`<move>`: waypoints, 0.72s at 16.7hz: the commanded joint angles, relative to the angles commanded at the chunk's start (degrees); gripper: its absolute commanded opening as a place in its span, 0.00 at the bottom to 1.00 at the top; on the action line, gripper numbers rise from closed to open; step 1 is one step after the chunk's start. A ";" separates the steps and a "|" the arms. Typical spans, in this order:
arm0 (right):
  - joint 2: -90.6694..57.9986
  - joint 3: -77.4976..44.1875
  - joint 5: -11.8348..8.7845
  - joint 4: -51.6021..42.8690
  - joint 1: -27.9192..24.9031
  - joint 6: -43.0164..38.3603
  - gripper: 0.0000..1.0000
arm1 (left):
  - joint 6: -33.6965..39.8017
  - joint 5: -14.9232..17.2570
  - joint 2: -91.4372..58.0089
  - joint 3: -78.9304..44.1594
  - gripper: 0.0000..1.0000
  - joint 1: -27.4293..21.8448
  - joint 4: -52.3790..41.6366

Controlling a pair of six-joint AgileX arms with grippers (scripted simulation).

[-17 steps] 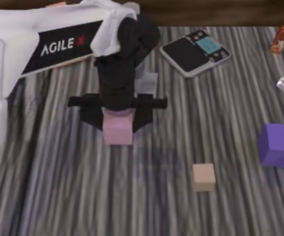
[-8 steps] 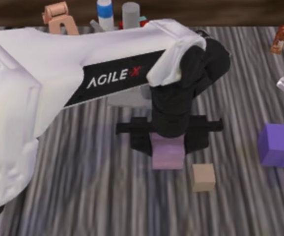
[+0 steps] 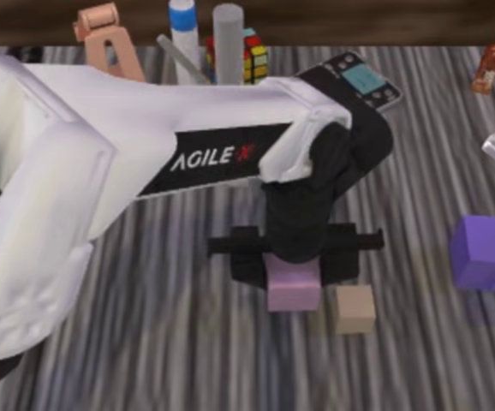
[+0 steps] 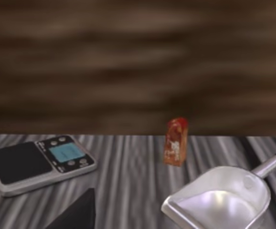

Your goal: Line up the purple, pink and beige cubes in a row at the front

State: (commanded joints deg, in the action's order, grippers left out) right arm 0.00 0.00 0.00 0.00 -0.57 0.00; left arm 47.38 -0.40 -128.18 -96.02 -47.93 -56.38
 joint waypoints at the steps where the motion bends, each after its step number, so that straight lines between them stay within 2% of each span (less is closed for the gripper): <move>1: 0.00 0.00 0.00 0.00 0.00 0.00 1.00 | -0.02 0.01 -0.68 1.29 0.00 -0.05 1.94; 7: 0.00 0.00 0.00 0.00 0.00 0.00 1.00 | -0.01 -0.02 -1.68 2.95 0.00 -0.18 4.15; 12: 0.00 0.00 0.00 0.00 0.00 0.00 1.00 | -0.01 -0.02 -1.68 2.95 0.38 -0.18 4.15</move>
State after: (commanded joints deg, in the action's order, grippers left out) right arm 0.00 0.00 0.00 0.00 -0.57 0.00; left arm 47.37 -0.43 -129.86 -93.07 -48.11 -52.23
